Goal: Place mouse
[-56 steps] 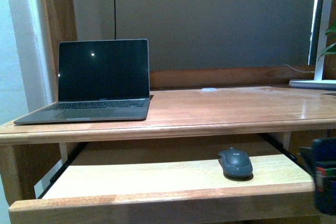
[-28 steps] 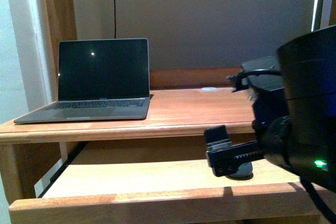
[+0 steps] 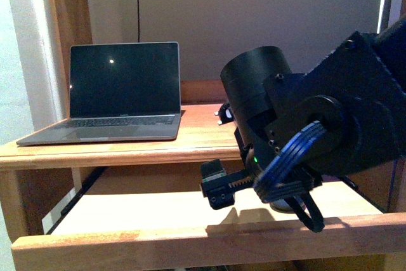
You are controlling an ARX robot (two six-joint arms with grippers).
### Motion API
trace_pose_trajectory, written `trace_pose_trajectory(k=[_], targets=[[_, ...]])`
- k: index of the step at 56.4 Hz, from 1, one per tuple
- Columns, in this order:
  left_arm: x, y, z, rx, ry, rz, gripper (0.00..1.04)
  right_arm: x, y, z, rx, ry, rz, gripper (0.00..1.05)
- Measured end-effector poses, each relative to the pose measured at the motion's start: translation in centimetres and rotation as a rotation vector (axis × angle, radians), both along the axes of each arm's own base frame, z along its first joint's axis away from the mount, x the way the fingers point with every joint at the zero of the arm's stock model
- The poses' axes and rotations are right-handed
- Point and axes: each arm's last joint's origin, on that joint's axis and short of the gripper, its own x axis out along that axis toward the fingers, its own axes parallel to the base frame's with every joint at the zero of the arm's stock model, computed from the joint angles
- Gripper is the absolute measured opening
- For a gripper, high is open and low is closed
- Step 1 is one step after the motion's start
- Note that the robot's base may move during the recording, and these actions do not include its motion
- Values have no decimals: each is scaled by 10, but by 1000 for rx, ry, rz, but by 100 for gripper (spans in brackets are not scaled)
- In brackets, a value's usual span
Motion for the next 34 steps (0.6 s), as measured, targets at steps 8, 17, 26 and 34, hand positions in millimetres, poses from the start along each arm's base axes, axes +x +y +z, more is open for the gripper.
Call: trace_pose_trajectory(k=[8, 17, 26, 34], targets=[[0, 0, 0, 0, 0, 0, 97, 15, 2, -6, -7, 36, -49, 104], [0, 0, 0, 0, 0, 0, 97, 27, -5, -15, -1, 66, -86, 104], [0, 0, 0, 0, 0, 0, 97, 39, -13, -23, 8, 90, -124, 104], [0, 0, 0, 0, 0, 0, 97, 48, -18, -23, 25, 95, -145, 104]])
